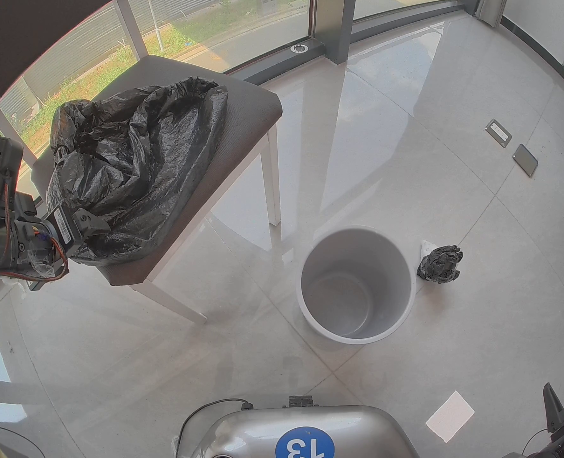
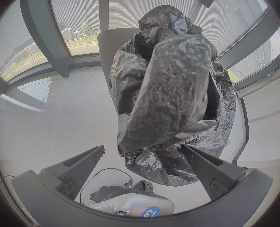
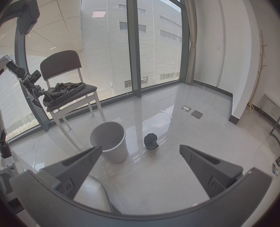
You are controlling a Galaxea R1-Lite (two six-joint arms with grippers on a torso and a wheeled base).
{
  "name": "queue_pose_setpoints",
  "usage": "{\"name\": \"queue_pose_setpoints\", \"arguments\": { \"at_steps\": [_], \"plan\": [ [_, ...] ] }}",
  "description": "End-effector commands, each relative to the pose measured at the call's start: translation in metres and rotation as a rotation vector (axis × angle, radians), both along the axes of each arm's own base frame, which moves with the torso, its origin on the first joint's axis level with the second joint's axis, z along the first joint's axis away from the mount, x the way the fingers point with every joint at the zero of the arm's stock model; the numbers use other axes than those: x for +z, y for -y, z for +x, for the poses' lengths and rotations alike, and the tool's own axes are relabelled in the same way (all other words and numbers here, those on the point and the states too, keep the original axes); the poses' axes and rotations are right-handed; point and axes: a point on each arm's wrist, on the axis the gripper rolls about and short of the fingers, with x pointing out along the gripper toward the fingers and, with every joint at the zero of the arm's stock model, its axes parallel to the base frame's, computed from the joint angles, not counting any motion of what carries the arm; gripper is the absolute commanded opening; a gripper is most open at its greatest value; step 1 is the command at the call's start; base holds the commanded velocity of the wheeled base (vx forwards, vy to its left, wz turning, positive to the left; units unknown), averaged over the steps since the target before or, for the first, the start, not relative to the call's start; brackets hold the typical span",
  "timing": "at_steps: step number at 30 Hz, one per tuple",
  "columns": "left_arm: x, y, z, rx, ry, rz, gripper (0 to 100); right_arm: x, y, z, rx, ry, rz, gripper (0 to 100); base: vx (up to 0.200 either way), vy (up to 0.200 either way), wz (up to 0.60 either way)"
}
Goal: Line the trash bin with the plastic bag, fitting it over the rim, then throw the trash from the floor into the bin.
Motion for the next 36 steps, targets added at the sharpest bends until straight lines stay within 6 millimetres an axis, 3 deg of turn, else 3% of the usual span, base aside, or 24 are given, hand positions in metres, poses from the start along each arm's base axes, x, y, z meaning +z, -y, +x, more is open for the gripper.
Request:
{"name": "queue_pose_setpoints", "arguments": {
  "at_steps": [1, 8, 9, 21, 26, 32, 36],
  "plan": [
    [-0.003, 0.0, 0.005, 0.009, -0.007, -0.009, 100, -0.005, 0.0, 0.0, -0.001, 0.0, 0.001, 100, 0.0, 0.0, 0.0],
    [-0.003, -0.002, 0.011, 0.026, 0.026, -0.014, 100, -0.005, 0.0, 0.0, -0.001, 0.0, 0.001, 100, 0.0, 0.0, 0.0],
    [-0.003, -0.002, 0.011, 0.026, 0.026, -0.014, 0, -0.005, 0.0, 0.0, -0.001, 0.0, 0.001, 100, 0.0, 0.0, 0.0],
    [0.012, -0.006, -0.009, 0.013, 0.085, 0.008, 0, -0.005, 0.0, 0.0, -0.001, 0.0, -0.001, 100, 0.0, 0.0, 0.0],
    [0.011, -0.009, -0.031, 0.029, 0.077, 0.062, 0, -0.005, 0.0, 0.0, -0.001, 0.0, 0.001, 100, 0.0, 0.0, 0.0],
    [0.003, -0.011, -0.053, -0.034, 0.083, 0.126, 0, -0.004, 0.0, 0.0, 0.001, 0.002, -0.011, 100, 0.0, 0.0, 0.0],
    [0.013, -0.002, -0.06, -0.155, 0.13, 0.165, 0, -0.004, 0.0, 0.0, -0.002, 0.005, -0.036, 100, 0.0, 0.0, 0.0]
  ]
}}
